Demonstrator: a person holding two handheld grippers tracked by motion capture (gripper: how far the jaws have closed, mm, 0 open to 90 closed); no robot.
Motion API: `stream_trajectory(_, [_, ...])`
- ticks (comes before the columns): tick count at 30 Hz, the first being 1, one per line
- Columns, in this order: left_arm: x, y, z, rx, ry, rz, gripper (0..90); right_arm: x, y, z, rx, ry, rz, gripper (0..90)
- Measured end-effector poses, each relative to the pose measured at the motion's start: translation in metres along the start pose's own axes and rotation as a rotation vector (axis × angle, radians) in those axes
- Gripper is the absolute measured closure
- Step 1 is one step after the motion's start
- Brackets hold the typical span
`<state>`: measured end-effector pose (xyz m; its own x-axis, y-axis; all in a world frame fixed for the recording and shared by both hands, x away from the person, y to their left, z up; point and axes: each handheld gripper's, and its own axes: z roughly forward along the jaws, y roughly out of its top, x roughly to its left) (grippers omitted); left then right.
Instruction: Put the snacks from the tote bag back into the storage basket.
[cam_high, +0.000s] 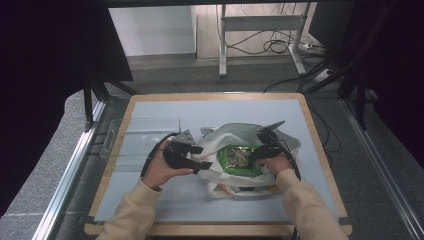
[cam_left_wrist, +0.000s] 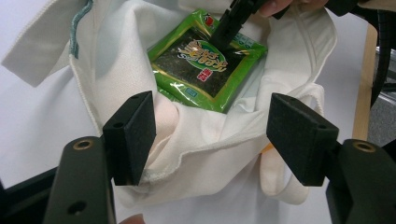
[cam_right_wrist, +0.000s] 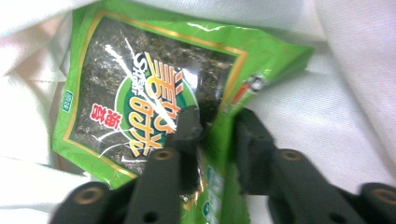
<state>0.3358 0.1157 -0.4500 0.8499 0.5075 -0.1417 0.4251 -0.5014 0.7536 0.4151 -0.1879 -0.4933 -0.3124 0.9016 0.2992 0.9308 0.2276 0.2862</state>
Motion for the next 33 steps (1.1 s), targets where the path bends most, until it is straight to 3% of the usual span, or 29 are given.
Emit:
stream_trajectory(7, [0.000, 0.000, 0.001, 0.003, 0.003, 0.002, 32.5, 0.000, -0.002, -0.004, -0.019, -0.004, -0.021, 84.1])
stream_trajectory(21, [0.000, -0.001, 0.000, -0.011, 0.005, -0.010, 32.2, 0.002, -0.006, -0.016, -0.063, -0.012, -0.066, 86.3])
stream_trajectory(27, [0.001, -0.001, -0.001, 0.000, 0.006, 0.001, 32.1, 0.002, -0.008, -0.027, -0.103, 0.005, -0.075, 86.5])
stream_trajectory(33, [0.000, -0.001, 0.000, -0.008, 0.003, -0.012, 32.1, 0.001, -0.011, -0.039, -0.145, 0.022, -0.087, 86.5])
